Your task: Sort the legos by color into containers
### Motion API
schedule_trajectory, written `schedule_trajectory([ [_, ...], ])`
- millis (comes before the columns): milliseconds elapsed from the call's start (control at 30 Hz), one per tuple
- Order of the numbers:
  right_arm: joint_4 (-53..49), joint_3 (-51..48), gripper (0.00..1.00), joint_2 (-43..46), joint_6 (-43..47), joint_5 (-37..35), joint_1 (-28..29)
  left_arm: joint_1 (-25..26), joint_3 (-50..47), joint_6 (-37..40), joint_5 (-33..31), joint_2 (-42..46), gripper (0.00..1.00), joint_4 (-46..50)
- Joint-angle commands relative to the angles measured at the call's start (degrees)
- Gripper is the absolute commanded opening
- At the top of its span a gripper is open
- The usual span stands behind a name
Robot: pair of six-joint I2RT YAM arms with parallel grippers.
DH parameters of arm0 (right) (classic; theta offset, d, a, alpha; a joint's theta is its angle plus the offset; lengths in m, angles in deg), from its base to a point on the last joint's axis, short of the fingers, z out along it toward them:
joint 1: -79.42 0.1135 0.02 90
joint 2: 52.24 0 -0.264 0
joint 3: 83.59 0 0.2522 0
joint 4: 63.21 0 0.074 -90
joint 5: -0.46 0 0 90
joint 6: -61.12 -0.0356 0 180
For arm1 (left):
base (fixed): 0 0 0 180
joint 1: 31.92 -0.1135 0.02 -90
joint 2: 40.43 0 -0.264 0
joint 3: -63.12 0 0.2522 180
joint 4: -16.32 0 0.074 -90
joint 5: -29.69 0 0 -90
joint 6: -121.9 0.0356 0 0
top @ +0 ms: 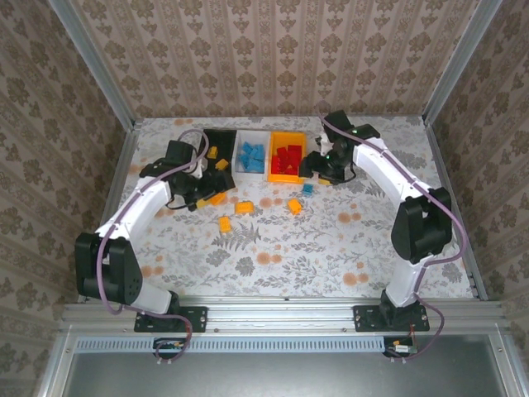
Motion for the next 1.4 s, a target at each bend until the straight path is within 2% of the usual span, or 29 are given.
schedule_trajectory([
  [0, -1.16, -3.18, 0.65, 2.36, 0.90, -5.39, -1.06, 0.73, 0.39, -1.59, -1.64, 0.42, 1.00, -0.38],
  [267, 2.76, -6.10, 0.67, -1.39, 1.00, -6.53, -2.04, 1.20, -2.16, -2.26, -2.79, 3.46, 1.00, -0.77],
  [600, 3.22, -4.10, 0.69, -6.88, 2.10, -8.56, -2.46, 0.92, -4.13, -2.29, -4.72, 7.69, 1.00, 1.18],
  [767, 3.93, -2.18, 0.70, -9.94, 2.76, -7.21, -2.43, 0.44, -4.95, -2.38, -4.91, 9.17, 1.00, 1.90],
  [1367, 1.42, 11.59, 0.60, -24.77, 3.20, -4.18, 0.07, -5.63, -8.55, -1.87, -3.43, 13.98, 1.00, 4.48],
])
